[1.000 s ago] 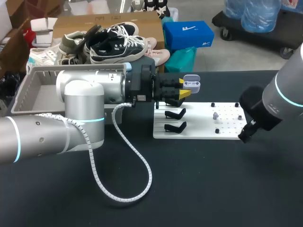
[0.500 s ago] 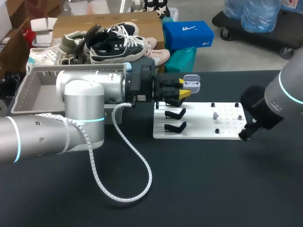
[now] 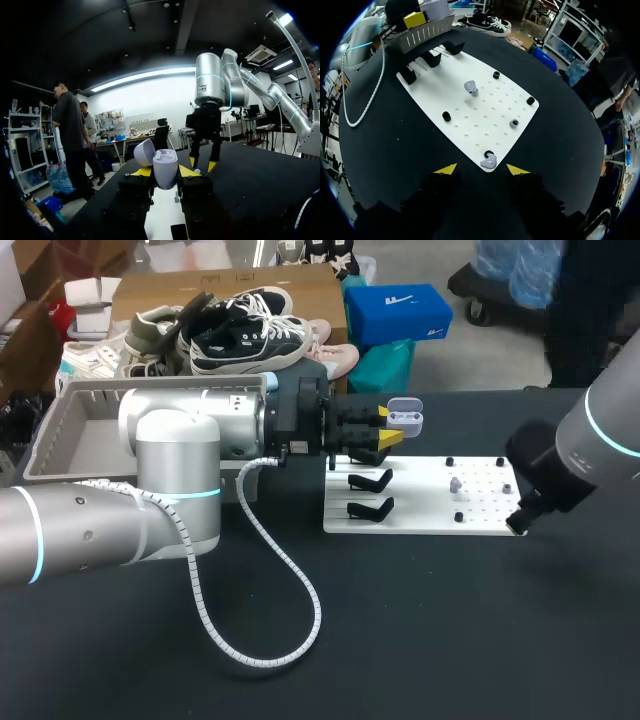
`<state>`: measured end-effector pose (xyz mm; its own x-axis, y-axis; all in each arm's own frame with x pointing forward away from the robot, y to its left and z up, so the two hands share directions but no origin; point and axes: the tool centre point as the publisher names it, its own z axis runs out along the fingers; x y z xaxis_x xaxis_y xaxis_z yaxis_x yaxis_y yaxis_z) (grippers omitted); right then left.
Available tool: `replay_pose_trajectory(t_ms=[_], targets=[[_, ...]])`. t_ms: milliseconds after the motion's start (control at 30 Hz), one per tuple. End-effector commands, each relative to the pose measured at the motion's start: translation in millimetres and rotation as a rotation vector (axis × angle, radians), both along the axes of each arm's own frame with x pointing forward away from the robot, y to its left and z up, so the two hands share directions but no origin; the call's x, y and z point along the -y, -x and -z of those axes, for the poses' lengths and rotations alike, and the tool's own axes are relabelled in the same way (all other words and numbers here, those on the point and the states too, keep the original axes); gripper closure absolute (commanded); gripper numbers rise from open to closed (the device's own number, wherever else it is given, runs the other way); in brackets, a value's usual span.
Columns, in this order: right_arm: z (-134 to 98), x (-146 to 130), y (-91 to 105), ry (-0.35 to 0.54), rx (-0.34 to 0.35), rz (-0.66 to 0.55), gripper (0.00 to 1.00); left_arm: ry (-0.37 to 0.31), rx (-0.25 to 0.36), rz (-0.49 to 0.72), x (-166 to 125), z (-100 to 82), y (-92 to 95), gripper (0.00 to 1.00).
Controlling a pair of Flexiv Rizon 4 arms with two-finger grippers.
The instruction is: Pick up each earbud case from the left stands, insert the matching earbuds, close the lid, and place the case in the box.
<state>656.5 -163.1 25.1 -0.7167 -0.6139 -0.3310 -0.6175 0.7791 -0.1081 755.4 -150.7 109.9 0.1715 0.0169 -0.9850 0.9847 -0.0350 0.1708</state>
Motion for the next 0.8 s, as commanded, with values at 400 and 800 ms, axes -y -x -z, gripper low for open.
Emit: replay_pose_trajectory(t_ms=[400, 800], targets=[[4.5, -1.2, -5.3, -0.004, -0.020, 0.001, 0.53, 0.002, 0.001, 0.000, -0.2, 0.5, -0.1, 1.00], [6.6, -1.7, -7.7, -0.002, -0.024, 0.009, 0.63, 0.002, 0.001, 0.000, -0.2, 0.5, -0.1, 1.00]])
